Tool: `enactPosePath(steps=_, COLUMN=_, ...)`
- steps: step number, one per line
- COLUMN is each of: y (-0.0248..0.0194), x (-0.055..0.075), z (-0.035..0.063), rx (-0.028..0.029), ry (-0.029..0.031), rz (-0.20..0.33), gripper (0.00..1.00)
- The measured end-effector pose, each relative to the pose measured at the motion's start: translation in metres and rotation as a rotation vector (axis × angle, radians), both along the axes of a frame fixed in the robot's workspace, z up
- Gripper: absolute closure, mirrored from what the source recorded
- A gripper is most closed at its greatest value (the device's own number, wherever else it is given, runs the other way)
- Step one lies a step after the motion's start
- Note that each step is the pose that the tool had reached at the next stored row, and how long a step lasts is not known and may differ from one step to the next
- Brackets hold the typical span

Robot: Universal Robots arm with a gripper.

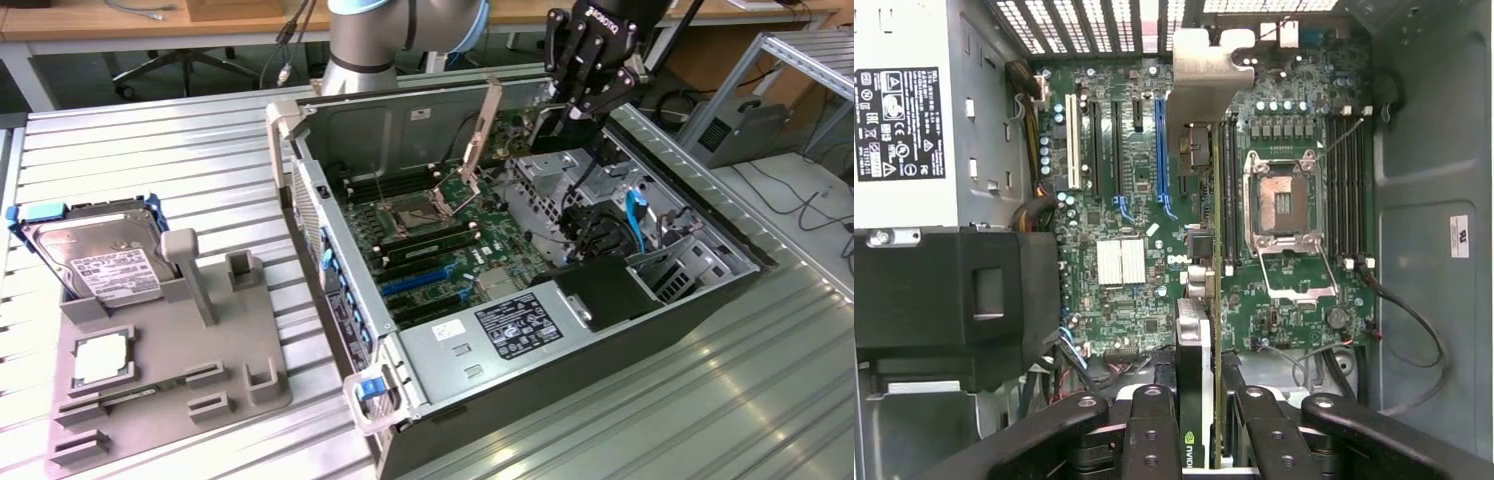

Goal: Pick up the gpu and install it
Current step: 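Insert the gpu into the slot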

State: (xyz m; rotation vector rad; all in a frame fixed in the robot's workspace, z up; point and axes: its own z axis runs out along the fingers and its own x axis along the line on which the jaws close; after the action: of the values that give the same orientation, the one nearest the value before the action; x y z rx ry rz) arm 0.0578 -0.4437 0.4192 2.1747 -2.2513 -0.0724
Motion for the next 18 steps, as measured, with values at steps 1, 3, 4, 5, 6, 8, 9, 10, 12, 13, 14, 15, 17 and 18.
enactPosePath(steps=1, y=0.0000, x=0.000, z=-0.0017, rx=0.0001, ry=-0.0011, rz=0.000, gripper=0.73)
enactPosePath(steps=3, y=0.0000, x=-0.001, z=-0.0056, rx=0.0001, ry=-0.0037, rz=0.000, gripper=0.73)
enactPosePath(steps=4, y=0.0000, x=-0.001, z=-0.0074, rx=0.0001, ry=-0.0046, rz=0.000, gripper=0.73)
enactPosePath(steps=5, y=0.0000, x=-0.002, z=-0.0090, rx=0.0001, ry=-0.0055, rz=0.000, gripper=0.73)
enactPosePath(steps=6, y=0.0000, x=-0.003, z=-0.0097, rx=0.0001, ry=-0.0060, rz=0.000, gripper=0.73)
enactPosePath(steps=8, y=0.0000, x=-0.003, z=-0.0100, rx=0.0000, ry=-0.0062, rz=0.000, gripper=0.73)
enactPosePath(steps=9, y=0.0000, x=-0.003, z=-0.0101, rx=0.0001, ry=-0.0062, rz=0.000, gripper=0.73)
enactPosePath(steps=10, y=0.0000, x=-0.003, z=-0.0101, rx=0.0001, ry=-0.0062, rz=0.000, gripper=0.73)
enactPosePath(steps=12, y=0.0000, x=-0.006, z=-0.0102, rx=0.0001, ry=-0.0063, rz=0.000, gripper=0.73)
enactPosePath(steps=13, y=0.0000, x=-0.008, z=-0.0102, rx=0.0002, ry=-0.0064, rz=0.000, gripper=0.73)
enactPosePath(steps=14, y=0.0000, x=-0.009, z=-0.0103, rx=0.0002, ry=-0.0065, rz=0.000, gripper=0.73)
enactPosePath(steps=15, y=0.0000, x=-0.010, z=-0.0103, rx=0.0002, ry=-0.0065, rz=0.000, gripper=0.73)
enactPosePath(steps=17, y=0.0000, x=-0.011, z=-0.0103, rx=0.0002, ry=-0.0066, rz=0.000, gripper=0.73)
enactPosePath(steps=18, y=0.0000, x=-0.012, z=-0.0103, rx=0.0001, ry=-0.0067, rz=0.000, gripper=0.73)
